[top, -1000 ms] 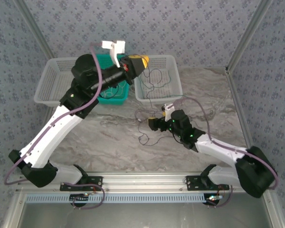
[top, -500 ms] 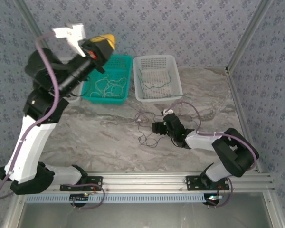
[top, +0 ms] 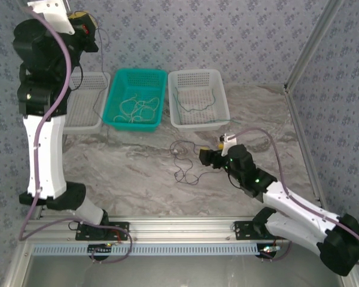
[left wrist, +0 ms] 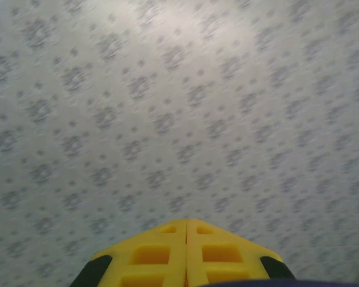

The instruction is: Untangle the cables

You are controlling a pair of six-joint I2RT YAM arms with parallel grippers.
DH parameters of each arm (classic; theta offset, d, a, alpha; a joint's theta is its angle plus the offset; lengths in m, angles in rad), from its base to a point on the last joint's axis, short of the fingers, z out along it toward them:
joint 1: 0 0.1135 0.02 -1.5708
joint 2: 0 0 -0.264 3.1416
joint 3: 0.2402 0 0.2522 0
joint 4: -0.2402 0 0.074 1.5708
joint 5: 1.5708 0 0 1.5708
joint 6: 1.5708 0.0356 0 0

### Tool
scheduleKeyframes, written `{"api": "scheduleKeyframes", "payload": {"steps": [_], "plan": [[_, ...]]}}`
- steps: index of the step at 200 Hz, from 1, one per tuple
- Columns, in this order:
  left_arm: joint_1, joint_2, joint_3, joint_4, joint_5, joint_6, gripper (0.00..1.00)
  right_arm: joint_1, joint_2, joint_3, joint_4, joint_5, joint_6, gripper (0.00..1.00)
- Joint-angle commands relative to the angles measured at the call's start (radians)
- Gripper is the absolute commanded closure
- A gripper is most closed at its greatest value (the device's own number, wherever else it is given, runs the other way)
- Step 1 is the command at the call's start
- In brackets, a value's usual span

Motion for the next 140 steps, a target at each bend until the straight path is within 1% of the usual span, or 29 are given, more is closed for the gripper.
{"api": "scheduleKeyframes", "payload": {"steps": [1, 16, 39, 74, 92, 106, 121, 140], "plan": [[0.083, 0.058, 0.068, -0.035, -0.082, 0.091, 1.00, 0.005, -0.085, -0.005, -0.139, 0.035, 0.025, 0.15], [0.154, 0.126, 0.120, -0.058, -0.093, 0.088, 1.00, 0.006, -0.141, -0.016, -0.163, 0.051, 0.048, 0.15], [0.260, 0.249, 0.245, -0.139, -0.038, 0.027, 1.00, 0.006, -0.202, -0.017, -0.204, 0.071, 0.061, 0.15], [0.374, 0.339, 0.234, -0.107, 0.037, -0.067, 1.00, 0.006, -0.235, 0.004, -0.261, 0.088, 0.063, 0.15], [0.404, 0.376, 0.218, -0.108, 0.046, -0.086, 1.00, 0.005, -0.234, 0.017, -0.283, 0.084, 0.072, 0.15], [0.415, 0.406, 0.201, -0.130, 0.031, -0.080, 1.00, 0.006, -0.234, 0.020, -0.290, 0.083, 0.077, 0.15], [0.421, 0.451, 0.197, -0.190, -0.016, -0.067, 1.00, 0.006, -0.234, 0.021, -0.287, 0.082, 0.087, 0.15], [0.425, 0.512, 0.198, -0.281, -0.023, -0.054, 1.00, 0.008, -0.233, 0.017, -0.275, 0.080, 0.102, 0.15]]}}
